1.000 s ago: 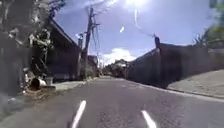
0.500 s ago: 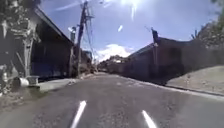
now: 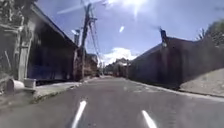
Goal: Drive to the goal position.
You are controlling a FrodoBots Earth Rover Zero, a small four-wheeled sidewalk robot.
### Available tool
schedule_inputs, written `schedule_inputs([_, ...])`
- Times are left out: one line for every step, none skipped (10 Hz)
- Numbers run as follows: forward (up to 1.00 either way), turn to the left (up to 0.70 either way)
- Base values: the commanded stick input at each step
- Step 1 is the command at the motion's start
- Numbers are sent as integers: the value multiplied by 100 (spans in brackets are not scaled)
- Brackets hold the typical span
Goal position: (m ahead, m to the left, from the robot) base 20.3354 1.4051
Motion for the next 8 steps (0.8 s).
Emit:
schedule_inputs([100, 3])
schedule_inputs([100, 0])
schedule_inputs([100, 0])
schedule_inputs([100, 0])
schedule_inputs([100, 0])
schedule_inputs([100, 0])
schedule_inputs([100, 0])
schedule_inputs([100, 0])
